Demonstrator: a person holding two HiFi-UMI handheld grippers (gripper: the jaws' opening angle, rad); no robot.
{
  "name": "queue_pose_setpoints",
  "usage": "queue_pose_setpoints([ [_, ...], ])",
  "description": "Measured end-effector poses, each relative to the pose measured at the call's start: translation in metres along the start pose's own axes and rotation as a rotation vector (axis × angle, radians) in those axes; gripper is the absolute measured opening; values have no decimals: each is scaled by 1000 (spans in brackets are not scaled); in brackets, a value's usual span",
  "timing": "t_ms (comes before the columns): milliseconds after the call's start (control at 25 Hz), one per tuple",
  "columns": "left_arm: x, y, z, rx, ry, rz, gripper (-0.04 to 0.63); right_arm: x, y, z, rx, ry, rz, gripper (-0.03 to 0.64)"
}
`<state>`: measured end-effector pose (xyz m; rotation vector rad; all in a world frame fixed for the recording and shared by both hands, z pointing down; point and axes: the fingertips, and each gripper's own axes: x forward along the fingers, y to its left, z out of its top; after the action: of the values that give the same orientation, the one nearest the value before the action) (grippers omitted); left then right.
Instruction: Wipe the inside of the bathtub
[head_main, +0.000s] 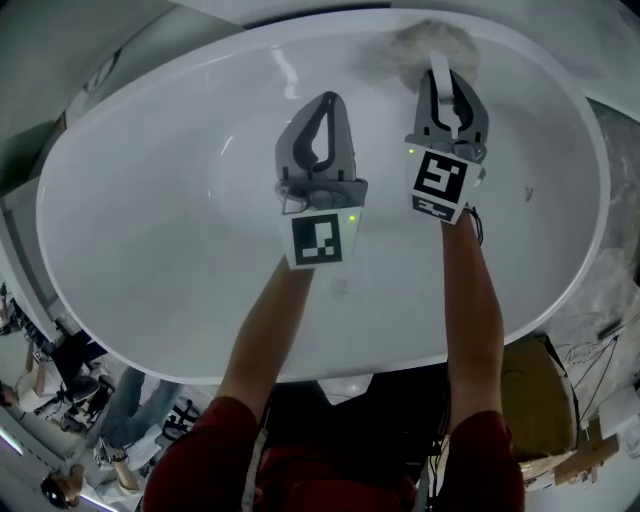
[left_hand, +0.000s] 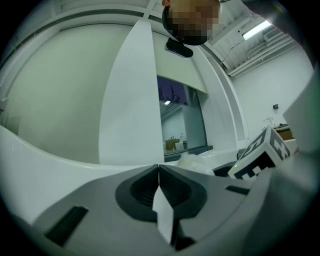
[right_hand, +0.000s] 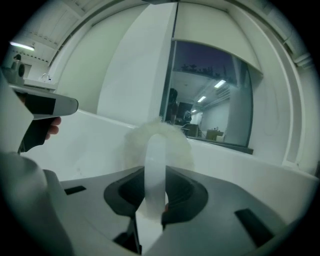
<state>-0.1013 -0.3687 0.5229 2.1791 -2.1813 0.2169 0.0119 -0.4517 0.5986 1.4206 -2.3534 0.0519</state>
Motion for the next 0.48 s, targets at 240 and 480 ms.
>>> queue_pose_setpoints([
  [240,19,-53,-2,-13,1,-44,15,-14,-72,-25,52,27,-89,91],
  [480,30,-85,-4,-17,-2,-78,15,-27,-117,-47,109,60,-180,92],
])
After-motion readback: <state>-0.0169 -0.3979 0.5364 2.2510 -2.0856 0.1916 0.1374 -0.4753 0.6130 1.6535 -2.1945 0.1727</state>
